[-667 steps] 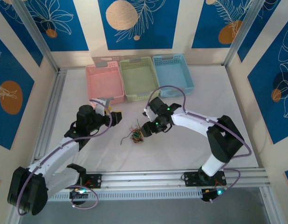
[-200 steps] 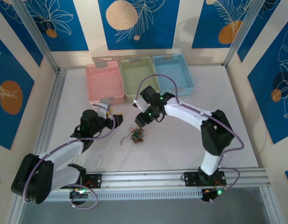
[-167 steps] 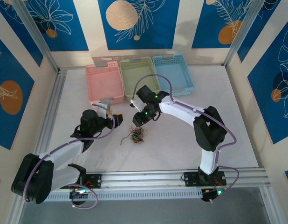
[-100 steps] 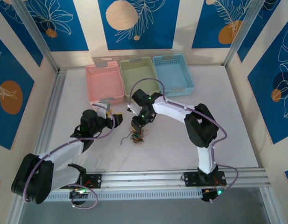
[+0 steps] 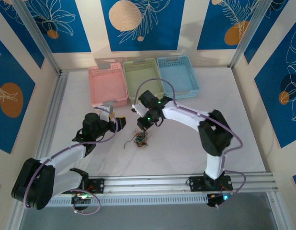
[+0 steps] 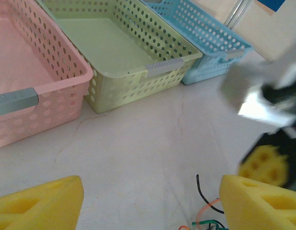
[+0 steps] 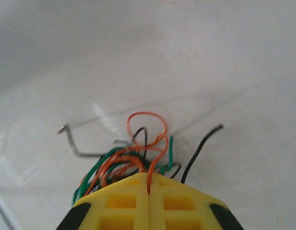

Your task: Untangle the cables

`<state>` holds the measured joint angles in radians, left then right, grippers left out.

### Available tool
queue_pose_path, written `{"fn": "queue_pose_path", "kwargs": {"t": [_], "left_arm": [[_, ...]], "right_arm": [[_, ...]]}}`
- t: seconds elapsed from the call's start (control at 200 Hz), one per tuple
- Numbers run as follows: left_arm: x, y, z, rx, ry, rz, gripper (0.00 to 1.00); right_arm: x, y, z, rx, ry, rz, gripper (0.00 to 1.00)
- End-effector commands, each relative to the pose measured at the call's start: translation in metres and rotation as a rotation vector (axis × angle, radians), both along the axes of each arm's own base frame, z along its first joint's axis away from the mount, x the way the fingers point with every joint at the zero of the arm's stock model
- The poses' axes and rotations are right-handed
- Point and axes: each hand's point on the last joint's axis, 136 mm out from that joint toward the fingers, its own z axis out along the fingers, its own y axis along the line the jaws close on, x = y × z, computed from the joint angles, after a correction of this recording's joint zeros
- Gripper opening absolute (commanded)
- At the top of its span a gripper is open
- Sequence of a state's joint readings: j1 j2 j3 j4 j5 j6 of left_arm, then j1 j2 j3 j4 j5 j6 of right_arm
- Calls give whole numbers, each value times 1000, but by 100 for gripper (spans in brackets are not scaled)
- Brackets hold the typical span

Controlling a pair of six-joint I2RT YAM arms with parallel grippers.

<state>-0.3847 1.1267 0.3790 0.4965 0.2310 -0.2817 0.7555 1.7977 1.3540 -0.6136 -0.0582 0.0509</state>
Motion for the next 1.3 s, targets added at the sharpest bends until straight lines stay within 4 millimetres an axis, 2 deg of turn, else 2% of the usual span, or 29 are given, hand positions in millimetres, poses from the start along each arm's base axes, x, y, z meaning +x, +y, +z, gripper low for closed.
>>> {"fn": "queue_pose_path", "kwargs": {"t": [0.0,0.115,0.225,0.41,0.595,0.75,0.98,1.105,1.195,1.295], "left_arm": [[-3,-7,11,-27,-46,-35,75],[-4,-17,11,-36,-44,-92,75],[-5,-21,10,-36,-36,-115,75],[-4,-42,7,-8,1,-216,76],[-6,-63,-11,182,73,-312,76],[-11,-66,-19,309,89,-363,78],[-10,-61,-15,411,92,-388,79],[-22,-68,-31,414,41,-467,77],[-24,-69,-34,448,31,-476,77],[-16,-65,-41,520,42,-454,77]], "right_arm": [[7,5,64,252,-131,-20,0],[13,-7,81,387,-188,-65,0],[24,-22,85,465,-193,-134,0],[40,-41,80,536,-188,-235,0],[47,-54,66,503,-211,-313,0],[52,-67,58,484,-220,-378,0],[59,-87,46,465,-240,-476,0],[66,-103,43,450,-263,-546,0],[71,-117,42,466,-258,-600,0],[74,-124,39,468,-256,-636,0]]}}
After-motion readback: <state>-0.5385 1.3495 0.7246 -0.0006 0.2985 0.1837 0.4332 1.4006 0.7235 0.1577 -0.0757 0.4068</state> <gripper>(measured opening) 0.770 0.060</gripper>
